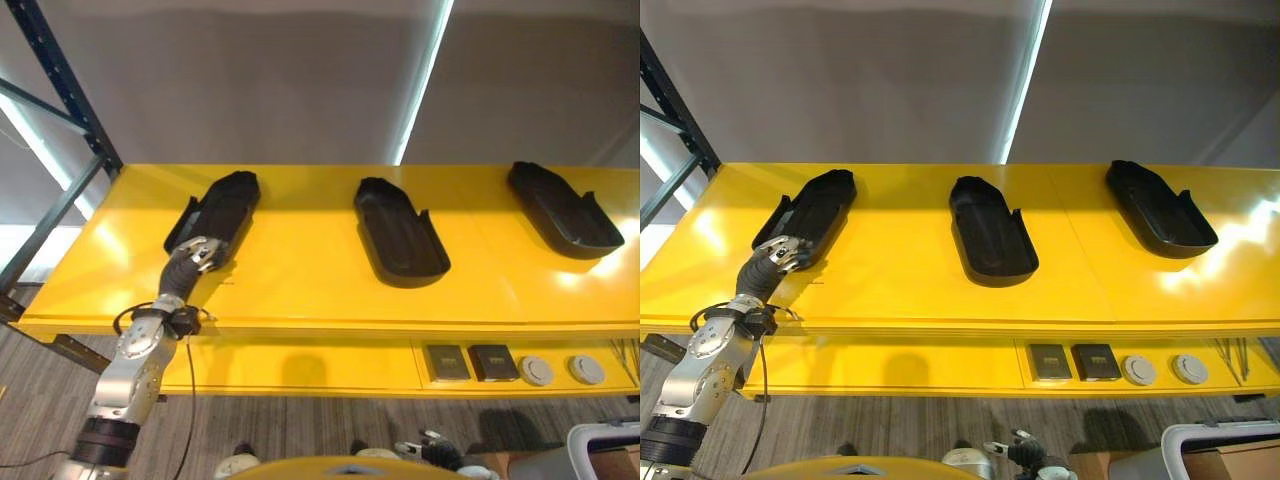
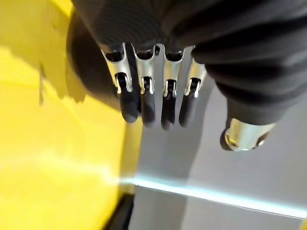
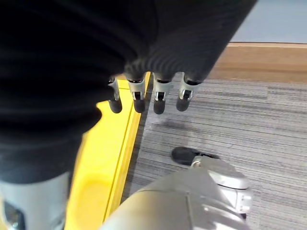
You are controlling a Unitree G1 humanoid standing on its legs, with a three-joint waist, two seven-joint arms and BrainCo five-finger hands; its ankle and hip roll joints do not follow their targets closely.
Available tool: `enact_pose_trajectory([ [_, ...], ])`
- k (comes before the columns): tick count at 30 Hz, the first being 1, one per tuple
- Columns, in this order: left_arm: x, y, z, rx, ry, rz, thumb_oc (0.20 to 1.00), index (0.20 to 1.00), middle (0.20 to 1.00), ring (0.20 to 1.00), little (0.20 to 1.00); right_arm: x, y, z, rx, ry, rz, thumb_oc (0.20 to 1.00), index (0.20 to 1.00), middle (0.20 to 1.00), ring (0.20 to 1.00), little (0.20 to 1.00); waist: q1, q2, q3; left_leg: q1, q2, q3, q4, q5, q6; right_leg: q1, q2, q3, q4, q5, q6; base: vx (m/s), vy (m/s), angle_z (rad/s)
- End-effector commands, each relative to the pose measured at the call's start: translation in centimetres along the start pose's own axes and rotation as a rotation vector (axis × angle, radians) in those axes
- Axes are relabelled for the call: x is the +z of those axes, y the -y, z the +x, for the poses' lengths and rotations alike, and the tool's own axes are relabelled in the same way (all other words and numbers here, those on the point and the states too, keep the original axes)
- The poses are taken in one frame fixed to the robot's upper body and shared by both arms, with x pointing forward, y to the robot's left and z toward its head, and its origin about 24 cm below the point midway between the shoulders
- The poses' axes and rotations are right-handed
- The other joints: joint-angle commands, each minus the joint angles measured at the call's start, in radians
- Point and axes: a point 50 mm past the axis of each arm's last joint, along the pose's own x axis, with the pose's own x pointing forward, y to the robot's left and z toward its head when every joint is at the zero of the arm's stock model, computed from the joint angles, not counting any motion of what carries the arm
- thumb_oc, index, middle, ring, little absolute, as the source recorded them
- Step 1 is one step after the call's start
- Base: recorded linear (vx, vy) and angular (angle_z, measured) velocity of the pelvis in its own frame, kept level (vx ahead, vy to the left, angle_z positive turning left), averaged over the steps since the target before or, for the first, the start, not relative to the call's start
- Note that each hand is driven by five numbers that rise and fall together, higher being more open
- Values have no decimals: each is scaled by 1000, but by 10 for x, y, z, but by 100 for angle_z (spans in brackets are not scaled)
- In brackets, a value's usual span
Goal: Move parts from the plastic box to the shelf.
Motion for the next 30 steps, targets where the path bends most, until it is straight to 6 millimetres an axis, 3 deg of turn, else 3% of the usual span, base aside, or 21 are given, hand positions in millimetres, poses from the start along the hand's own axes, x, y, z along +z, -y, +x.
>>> enact_pose_trajectory([
  [1,12,29,6,-300,26,-144,1000,1000,1000,1000,1000,25,-1,5,-18,72,6,1000,1000,1000,1000,1000,19,3,1,4,49,2,81,-104,9,-43,-38,-66,23,-8,40,-77,26,0],
  [3,14,48,-2,-479,30,-268,1000,1000,1000,1000,1000,28,0,6,-29,79,7,1000,1000,1000,1000,1000,33,11,-4,4,42,-4,71,-101,10,-40,-39,-72,16,-3,39,-94,37,2],
  [7,15,53,-10,-584,50,-249,1000,1000,1000,1000,1000,31,2,8,-33,80,3,1000,1000,1000,1000,1000,46,14,-15,-4,37,-9,69,-100,9,-43,-40,-72,10,2,39,-66,12,5],
  [10,2,46,-19,-586,-20,-209,1000,1000,1000,1000,1000,34,5,9,-38,77,9,1000,1000,1000,1000,1000,57,14,-21,-10,35,-10,66,-96,6,-50,-40,-75,3,12,41,-69,-6,7],
  [12,-22,20,-35,-479,-147,-64,1000,1000,1000,1000,1000,33,9,9,-51,67,6,1000,1000,1000,1000,1000,72,19,-24,-19,32,-9,66,-92,6,-64,-41,-78,0,22,43,-111,6,-1],
  [15,-43,5,-51,-441,-264,-100,1000,1000,1000,1000,1000,33,13,10,-63,63,6,1000,1000,1000,1000,1000,85,21,-23,-23,31,-7,69,-92,9,-68,-43,-86,0,24,42,-90,11,-3],
  [18,-54,-9,-67,-406,-262,-76,1000,1000,1000,1000,1000,34,21,11,-79,56,12,1000,1000,1000,1000,1000,103,25,-20,-30,30,-10,76,-91,12,-70,-43,-97,0,27,37,-77,12,2],
  [21,-101,-18,-102,-399,-545,-277,1000,1000,1000,1000,1000,36,31,13,-92,52,17,1000,1000,1000,1000,1000,122,27,-20,-34,32,-16,71,-85,9,-71,-45,-115,1,28,37,-60,12,4],
  [25,-148,-26,-133,-155,-699,-467,1000,1000,1000,1000,1000,36,32,15,-99,36,23,1000,1000,1000,1000,1000,127,22,-27,-36,31,-16,69,-83,11,-74,-43,-122,4,28,37,-9,3,1],
  [30,-189,-42,-165,145,-775,-486,1000,1000,1000,1000,1000,30,25,18,-102,-14,31,1000,1000,1000,1000,1000,129,5,-33,-40,32,-15,67,-86,14,-82,-44,-128,9,29,38,-5,-27,9],
])
